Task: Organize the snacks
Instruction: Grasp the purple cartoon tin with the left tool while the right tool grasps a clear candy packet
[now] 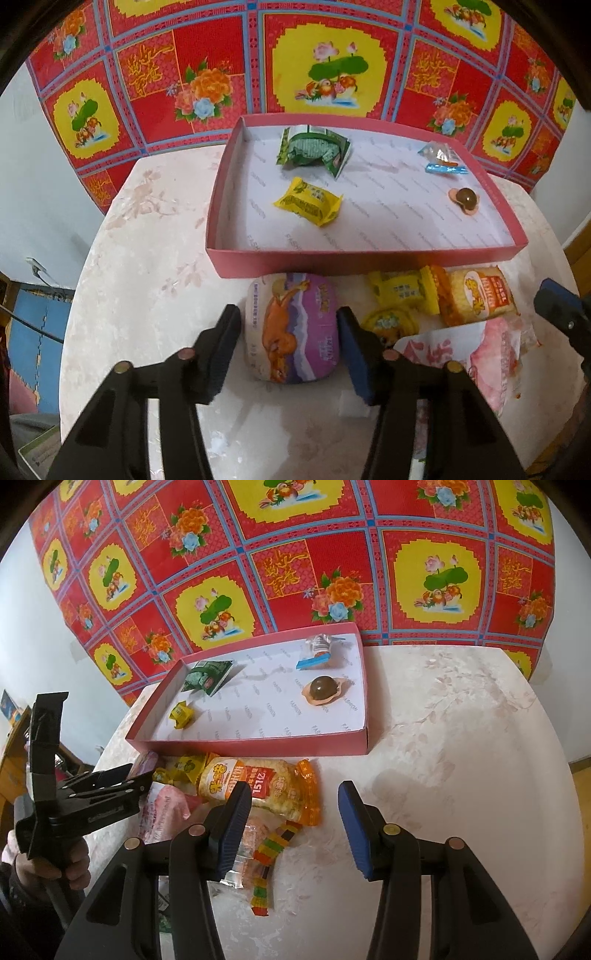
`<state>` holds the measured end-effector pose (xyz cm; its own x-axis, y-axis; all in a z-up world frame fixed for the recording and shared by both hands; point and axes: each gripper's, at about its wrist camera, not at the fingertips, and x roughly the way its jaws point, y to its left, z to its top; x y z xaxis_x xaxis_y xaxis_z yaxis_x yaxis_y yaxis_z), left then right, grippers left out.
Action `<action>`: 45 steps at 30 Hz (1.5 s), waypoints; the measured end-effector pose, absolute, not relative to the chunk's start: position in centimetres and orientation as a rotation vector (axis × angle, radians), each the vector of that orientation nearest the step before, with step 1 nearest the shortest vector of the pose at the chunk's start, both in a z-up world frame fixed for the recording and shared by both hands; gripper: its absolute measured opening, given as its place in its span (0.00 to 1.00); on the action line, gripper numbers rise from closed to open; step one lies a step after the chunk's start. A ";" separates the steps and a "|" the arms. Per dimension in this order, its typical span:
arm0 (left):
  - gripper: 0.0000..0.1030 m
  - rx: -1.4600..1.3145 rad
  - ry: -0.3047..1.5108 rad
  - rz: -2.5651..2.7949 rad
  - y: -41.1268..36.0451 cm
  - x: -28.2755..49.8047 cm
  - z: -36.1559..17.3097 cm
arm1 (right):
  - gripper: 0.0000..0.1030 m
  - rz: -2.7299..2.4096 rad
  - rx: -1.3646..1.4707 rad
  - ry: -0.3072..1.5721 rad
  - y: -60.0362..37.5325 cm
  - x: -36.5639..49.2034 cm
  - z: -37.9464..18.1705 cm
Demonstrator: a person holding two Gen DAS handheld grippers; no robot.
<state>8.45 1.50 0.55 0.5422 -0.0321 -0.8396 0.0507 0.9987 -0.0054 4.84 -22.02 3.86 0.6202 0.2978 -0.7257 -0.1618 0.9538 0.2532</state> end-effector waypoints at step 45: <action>0.51 -0.067 0.967 -0.043 5.2 5.5 0.6 | 0.49 0.290 0.081 0.948 -17.9 4.9 1.5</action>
